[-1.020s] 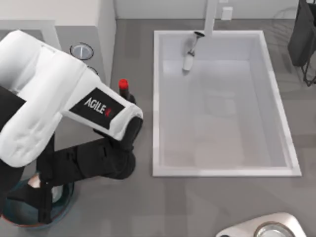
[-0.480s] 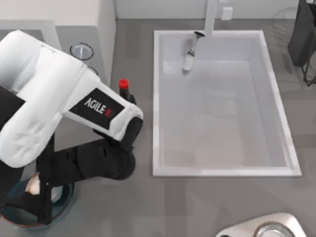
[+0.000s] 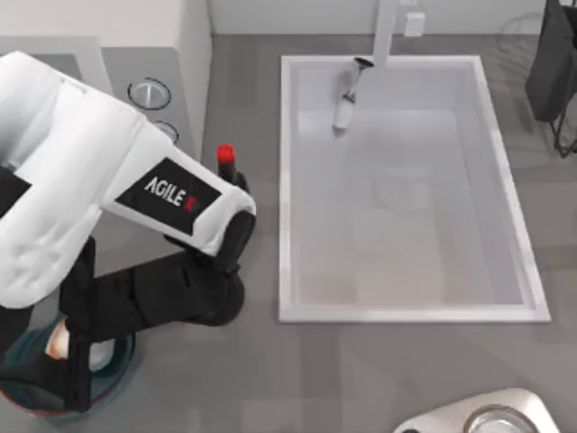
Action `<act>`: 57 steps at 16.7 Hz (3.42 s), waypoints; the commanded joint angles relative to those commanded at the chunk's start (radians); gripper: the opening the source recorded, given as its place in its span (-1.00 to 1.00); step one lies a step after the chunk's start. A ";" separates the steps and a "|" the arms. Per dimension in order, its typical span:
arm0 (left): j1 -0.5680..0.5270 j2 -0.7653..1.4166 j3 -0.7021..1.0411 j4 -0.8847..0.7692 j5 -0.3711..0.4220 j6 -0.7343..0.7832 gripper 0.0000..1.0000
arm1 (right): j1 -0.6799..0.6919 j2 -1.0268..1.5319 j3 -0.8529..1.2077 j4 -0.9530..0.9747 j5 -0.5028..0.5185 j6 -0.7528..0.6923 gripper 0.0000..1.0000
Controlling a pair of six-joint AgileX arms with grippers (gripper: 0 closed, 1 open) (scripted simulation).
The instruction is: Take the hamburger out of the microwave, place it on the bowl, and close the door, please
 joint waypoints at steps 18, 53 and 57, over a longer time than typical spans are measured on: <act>0.403 -1.501 -0.868 1.175 0.524 1.832 1.00 | 0.000 0.000 0.000 0.000 0.000 0.000 1.00; 0.603 -2.294 -1.220 1.573 0.799 2.803 -1.00 | 0.000 0.000 0.000 0.000 0.000 0.000 1.00; 0.603 -2.294 -1.220 1.573 0.799 2.803 -1.00 | 0.000 0.000 0.000 0.000 0.000 0.000 1.00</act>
